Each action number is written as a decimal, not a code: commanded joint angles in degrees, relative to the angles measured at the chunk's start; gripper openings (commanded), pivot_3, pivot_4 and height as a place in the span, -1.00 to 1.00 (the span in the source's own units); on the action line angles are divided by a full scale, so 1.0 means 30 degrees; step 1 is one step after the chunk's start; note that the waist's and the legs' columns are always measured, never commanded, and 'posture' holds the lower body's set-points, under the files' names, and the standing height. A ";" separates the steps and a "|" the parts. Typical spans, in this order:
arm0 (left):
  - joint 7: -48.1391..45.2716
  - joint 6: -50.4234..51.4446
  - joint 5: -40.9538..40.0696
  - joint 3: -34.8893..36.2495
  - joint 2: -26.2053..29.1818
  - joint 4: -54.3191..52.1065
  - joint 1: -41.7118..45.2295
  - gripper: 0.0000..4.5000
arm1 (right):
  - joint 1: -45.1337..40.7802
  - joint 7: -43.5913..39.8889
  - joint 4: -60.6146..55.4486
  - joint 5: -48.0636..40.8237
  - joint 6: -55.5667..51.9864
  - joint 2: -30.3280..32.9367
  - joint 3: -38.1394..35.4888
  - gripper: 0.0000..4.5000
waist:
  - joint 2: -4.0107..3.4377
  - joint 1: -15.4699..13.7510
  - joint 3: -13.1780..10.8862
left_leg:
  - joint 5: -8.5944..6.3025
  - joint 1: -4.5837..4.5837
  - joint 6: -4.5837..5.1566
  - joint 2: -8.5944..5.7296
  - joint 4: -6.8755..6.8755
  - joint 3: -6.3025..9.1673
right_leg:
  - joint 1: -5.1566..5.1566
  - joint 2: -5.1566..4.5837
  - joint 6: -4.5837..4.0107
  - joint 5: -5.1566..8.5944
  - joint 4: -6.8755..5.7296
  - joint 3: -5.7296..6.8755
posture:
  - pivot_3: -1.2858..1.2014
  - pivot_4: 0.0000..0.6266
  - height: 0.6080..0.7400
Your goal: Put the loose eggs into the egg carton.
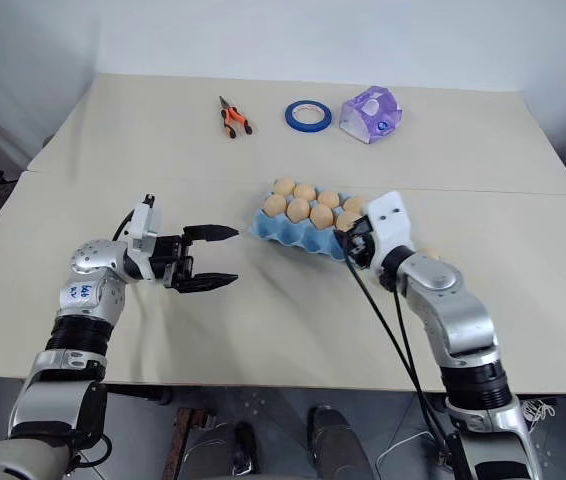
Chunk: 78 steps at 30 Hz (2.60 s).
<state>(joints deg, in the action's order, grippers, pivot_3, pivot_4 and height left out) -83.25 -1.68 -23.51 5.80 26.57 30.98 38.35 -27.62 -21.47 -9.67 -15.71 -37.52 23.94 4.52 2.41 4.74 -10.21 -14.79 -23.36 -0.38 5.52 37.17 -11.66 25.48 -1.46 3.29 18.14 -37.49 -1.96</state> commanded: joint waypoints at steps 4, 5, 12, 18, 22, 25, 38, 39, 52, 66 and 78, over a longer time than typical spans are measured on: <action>0.0367 -0.0116 -0.0496 0.0511 0.0437 -0.1231 -0.0372 1.00 | -0.0769 -0.0793 0.0761 0.1054 0.0965 0.0205 0.0358 0.46 | 0.0000 0.0017 0.0000 | 0.0019 0.0015 -0.0012 0.0001 0.0007 -0.0009 | 0.0000 0.0001 0.0001 0.0001 -0.0027 0.0015 | 0.03 -0.52 1.00; 0.0418 -0.0122 -0.0493 0.0534 0.0452 -0.1237 -0.0375 1.00 | -0.0781 -0.0904 0.0609 0.1066 0.0859 0.0239 0.0295 0.61 | 0.0000 0.0020 0.0000 | 0.0024 0.0021 -0.0015 0.0000 0.0009 -0.0009 | -0.0001 0.0001 0.0000 0.0000 -0.0039 0.0016 | 0.03 -0.52 1.00; 0.0534 -0.0236 -0.0454 0.0546 0.0441 -0.1018 -0.0228 1.00 | -0.0516 -0.1821 -0.1333 0.0642 0.0037 0.0785 -0.0057 0.99 | 0.0000 0.0065 0.0001 | 0.0045 0.0034 -0.0021 -0.0001 0.0006 0.0007 | 0.0001 -0.0008 -0.0004 -0.0001 -0.0089 0.0003 | 0.03 -0.52 1.00; 0.0533 -0.0438 -0.0341 0.0441 0.0245 -0.0489 0.0170 1.00 | 0.0000 -0.2451 -0.3873 -0.0632 -0.1262 0.1713 -0.1818 0.99 | 0.0001 0.0006 0.0000 | 0.0043 0.0029 -0.0023 -0.0001 -0.0003 0.0014 | 0.0004 -0.0011 -0.0008 0.0002 -0.0079 -0.0001 | 0.03 -0.52 1.00; 0.0542 -0.0579 -0.0266 0.0362 0.0062 -0.0118 0.0477 1.00 | 0.3229 -0.4357 -0.7015 -0.3196 -0.0242 0.2658 -0.5320 0.99 | 0.0003 -0.0235 0.0001 | 0.0035 0.0018 -0.0024 -0.0004 -0.0018 0.0043 | -0.0004 -0.0011 -0.0009 0.0003 -0.0044 -0.0005 | 0.03 -0.52 1.00; 0.0496 -0.0711 -0.0229 0.0313 -0.0072 0.0212 0.0680 1.00 | 0.7015 -0.5988 -0.7980 -0.4760 0.1253 0.2972 -0.8556 0.99 | 0.0013 -0.0607 0.0007 | 0.0025 0.0015 -0.0019 -0.0065 -0.0023 0.0042 | -0.0014 0.0006 -0.0007 0.0004 -0.0002 0.0007 | 0.03 -0.52 1.00; 0.0486 -0.1015 -0.0186 0.0295 -0.0230 0.0881 0.0956 1.00 | 1.7302 -1.1074 -0.3219 -0.5400 0.8474 0.3366 -1.6067 0.99 | 0.0020 -0.0415 0.0007 | -0.0024 0.0138 0.0112 -0.0172 0.0003 0.0046 | -0.0144 -0.0062 0.0030 -0.0059 0.0001 0.0018 | 0.03 -0.52 1.00; 0.0486 -0.1012 -0.0185 0.0305 -0.0202 0.0879 0.0939 1.00 | 1.7742 -1.1418 -0.2839 -0.5488 0.8620 0.3573 -1.6508 0.99 | 0.0021 -0.0423 0.0005 | -0.0025 0.0158 0.0110 -0.0172 0.0001 0.0064 | -0.0173 -0.0069 0.0022 -0.0063 0.0011 0.0014 | 0.03 -0.52 1.00; 0.0628 -0.0937 -0.0171 0.0364 -0.0035 0.0759 0.1001 1.00 | 1.4638 -0.9742 0.0069 -0.4819 0.7499 0.4722 -1.4282 0.99 | 0.0033 0.0044 0.0002 | -0.0055 0.0392 0.0163 -0.0119 -0.0055 0.0153 | -0.0524 -0.0106 -0.0119 -0.0043 0.0258 0.0008 | 0.03 -0.52 1.00; 0.1049 -0.0785 -0.0251 0.0331 -0.0029 0.0224 0.1029 1.00 | 0.4852 -1.0149 0.9154 -0.1036 0.9186 0.6593 -0.8087 0.99 | -0.0048 -0.0068 -0.0036 | -0.0064 0.0356 0.0175 -0.0111 -0.0077 0.0152 | -0.0508 -0.0082 0.0044 -0.0129 0.0317 0.0012 | 0.03 -0.52 1.00; 0.1417 -0.0806 -0.0273 0.0442 0.0055 -0.0306 0.0540 1.00 | 0.2922 -1.0856 1.1596 -0.0147 1.0023 0.6537 -0.6673 0.83 | -0.0055 0.0015 -0.0040 | -0.0113 0.0355 0.0108 -0.0073 -0.0035 0.0085 | -0.0489 -0.0039 0.0100 -0.0067 0.0285 -0.0019 | 0.03 -0.52 1.00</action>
<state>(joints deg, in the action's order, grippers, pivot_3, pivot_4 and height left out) -79.38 -3.81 -23.48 6.28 26.02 32.15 40.15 -17.99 -54.33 25.17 -15.73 -8.75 43.10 -14.51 2.24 4.78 -10.33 -15.13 -22.29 -0.05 5.30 37.07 -11.41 24.01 -1.58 3.59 17.94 -36.65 -2.03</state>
